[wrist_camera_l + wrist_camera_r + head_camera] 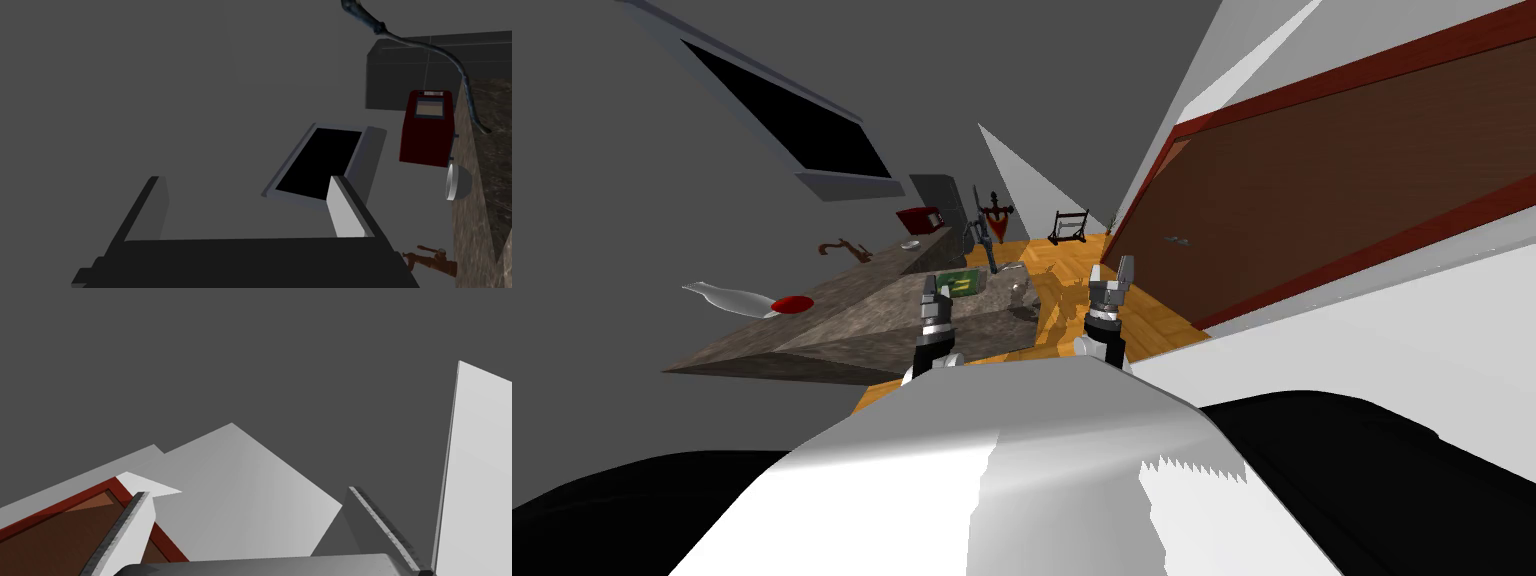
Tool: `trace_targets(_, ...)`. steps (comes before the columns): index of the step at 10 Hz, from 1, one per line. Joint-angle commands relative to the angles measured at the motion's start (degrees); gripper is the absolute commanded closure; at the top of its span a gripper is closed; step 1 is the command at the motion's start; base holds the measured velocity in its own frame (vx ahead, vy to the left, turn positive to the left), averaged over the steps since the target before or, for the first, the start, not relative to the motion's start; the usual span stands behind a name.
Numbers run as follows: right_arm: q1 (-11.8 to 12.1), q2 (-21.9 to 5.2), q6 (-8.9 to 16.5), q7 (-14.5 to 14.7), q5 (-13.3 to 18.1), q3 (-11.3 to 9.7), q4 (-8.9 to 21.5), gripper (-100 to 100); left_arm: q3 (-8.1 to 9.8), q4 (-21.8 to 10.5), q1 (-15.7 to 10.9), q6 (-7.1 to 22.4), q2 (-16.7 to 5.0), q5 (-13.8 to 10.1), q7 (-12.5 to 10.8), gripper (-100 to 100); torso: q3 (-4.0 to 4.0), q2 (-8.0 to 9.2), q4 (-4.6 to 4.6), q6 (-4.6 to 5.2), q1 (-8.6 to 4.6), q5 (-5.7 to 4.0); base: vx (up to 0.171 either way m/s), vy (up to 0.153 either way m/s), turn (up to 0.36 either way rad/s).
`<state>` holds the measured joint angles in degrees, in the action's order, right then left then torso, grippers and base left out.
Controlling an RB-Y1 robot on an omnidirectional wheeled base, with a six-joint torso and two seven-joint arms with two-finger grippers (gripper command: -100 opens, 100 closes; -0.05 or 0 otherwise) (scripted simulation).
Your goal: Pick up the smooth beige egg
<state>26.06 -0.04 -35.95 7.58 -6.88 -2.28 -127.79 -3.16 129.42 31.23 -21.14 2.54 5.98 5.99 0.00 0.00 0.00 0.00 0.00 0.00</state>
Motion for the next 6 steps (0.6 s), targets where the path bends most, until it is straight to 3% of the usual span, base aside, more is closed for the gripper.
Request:
trace_targets(1,0.0,0.0,0.0,0.0,0.0,0.0,0.0,0,0.12,-0.9,-1.2,0.7,-1.9,-0.1,-0.4,-100,0.00,0.00,0.00,0.00,0.00,0.00,-0.013,0.020,0.000)
trace_targets(6,0.0,0.0,0.0,0.0,0.0,0.0,0.0,0,0.73,-6.1,-7.1,4.2,-6.6,-0.8,-2.0,-100,0.08,0.14,0.03,0.00,0.19,0.04,-0.036,0.042,-0.001)
